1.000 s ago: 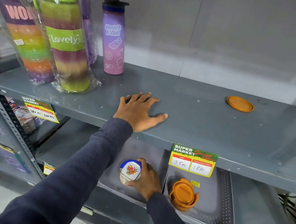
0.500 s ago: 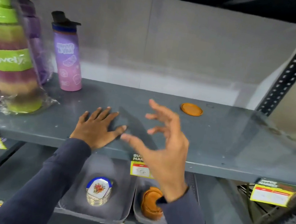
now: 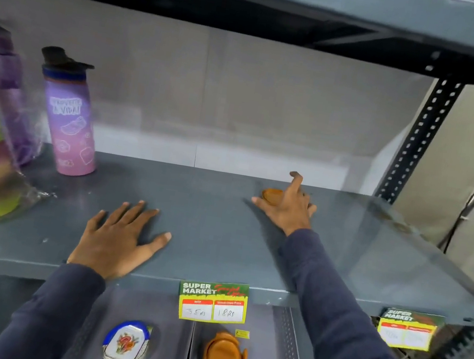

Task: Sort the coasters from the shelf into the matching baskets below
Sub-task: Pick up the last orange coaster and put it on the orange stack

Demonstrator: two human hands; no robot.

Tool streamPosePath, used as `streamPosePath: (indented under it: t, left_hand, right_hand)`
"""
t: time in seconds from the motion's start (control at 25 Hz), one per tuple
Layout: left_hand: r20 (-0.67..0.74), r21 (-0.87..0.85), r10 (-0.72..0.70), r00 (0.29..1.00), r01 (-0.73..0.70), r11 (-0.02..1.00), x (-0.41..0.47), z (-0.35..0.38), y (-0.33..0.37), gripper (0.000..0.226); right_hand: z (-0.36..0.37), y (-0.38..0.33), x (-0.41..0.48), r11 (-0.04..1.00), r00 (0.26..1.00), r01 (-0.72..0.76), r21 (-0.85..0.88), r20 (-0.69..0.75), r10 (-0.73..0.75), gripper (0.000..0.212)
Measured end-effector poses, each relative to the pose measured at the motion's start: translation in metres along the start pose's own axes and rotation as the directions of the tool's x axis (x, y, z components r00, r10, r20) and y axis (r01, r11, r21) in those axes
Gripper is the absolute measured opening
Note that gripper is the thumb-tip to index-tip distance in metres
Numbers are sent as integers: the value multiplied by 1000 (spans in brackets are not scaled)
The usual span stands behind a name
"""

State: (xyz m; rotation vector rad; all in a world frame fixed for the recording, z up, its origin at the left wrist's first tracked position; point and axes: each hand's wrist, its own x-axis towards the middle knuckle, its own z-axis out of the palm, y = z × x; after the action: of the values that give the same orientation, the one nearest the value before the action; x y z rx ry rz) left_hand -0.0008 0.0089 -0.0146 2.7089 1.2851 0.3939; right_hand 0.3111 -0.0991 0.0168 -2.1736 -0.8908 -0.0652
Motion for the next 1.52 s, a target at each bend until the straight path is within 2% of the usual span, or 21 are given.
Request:
streamPosePath:
  t: [0.12,0.2,0.28,0.44,0.52,0.6,0.72,0.84,0.96,1.04,1.12,1.16,1.2,1.24,1.28,1.32,1.36,1.44,1.52]
  left_hand:
    - [-2,1,-3,1000,3,1000,-1,0,1,88]
    - [-6,2,-5,1000,5,1000,-1,-1,2,82]
    - [-7,12,-2,1000,2,1000,-1,-2,3,75]
    - [17,9,-1,1000,1,1000,-3,-3,3,74]
    - [20,4,-2,1000,2,1000,-4,-5,4,74]
    - [15,-9,-3,1000,3,1000,-5,-6,4,74]
    - [11,-13,-4,1000,4,1000,-6,-6,5,73]
    - [8,-7,-9,1000,9,1000,-6,-5,5,72]
    - [8,9,-12,1000,12,1000,-3,-3,5,74]
    - [-1,12,-18,1000,18,1000,-2,-2,4,75]
    - [-1,13,-17,1000,17,1000,-1,-2,3,75]
    - [0,14,-15,1000,15,1000,-2,-1,3,75]
    - [-2,15,-14,1000,14,1000,-2,-1,3,76]
    - [-3,15,-13,1000,13,1000,-2,0,3,76]
    - [-2,15,-12,1000,13,1000,-2,0,3,76]
    - [-1,16,-10,1000,10,1000,-2,0,3,76]
    - [4,15,-6,1000,6,1000,-1,0,2,76]
    - [11,17,1,1000,-1,1000,-1,-1,2,77]
    - [15,29,7,1000,-8,1000,-1,-1,2,76]
  right_hand:
    - [10,10,9,990,997,-72,-122,-13,71,92]
    - [13,14,13,983,997,-74,-165,-19,72,79]
    - [12,17,14,982,996,-78,-173,-46,71,70]
    - [7,15,8,993,997,-65,-97,-58,59,68]
    - [-2,5,1,999,994,26,-24,-104,-28,71]
    - [-18,-14,-13,980,966,179,84,-203,-159,75]
    - [-50,-55,-61,886,866,419,198,-380,-325,79]
    - [-84,-87,-126,768,740,596,236,-534,-410,83]
    - [-107,-101,-167,667,662,697,262,-594,-458,83]
    - [-110,-100,-174,629,686,697,346,-579,-442,82]
    - [-105,-97,-175,533,796,604,592,-491,-355,79]
    - [-102,-95,-177,399,881,467,789,-379,-282,80]
    - [-98,-93,-180,186,954,243,952,-199,-226,83]
    - [-95,-92,-182,-67,972,-36,997,19,-233,84]
    - [-93,-93,-186,-278,930,-291,915,203,-306,86]
    - [-91,-95,-191,-413,865,-470,780,312,-394,86]
    - [-89,-97,-194,-493,807,-578,651,367,-462,84]
    - [-85,-99,-200,-556,746,-665,499,413,-522,83]
    - [-80,-104,-203,-564,734,-679,470,436,-521,83]
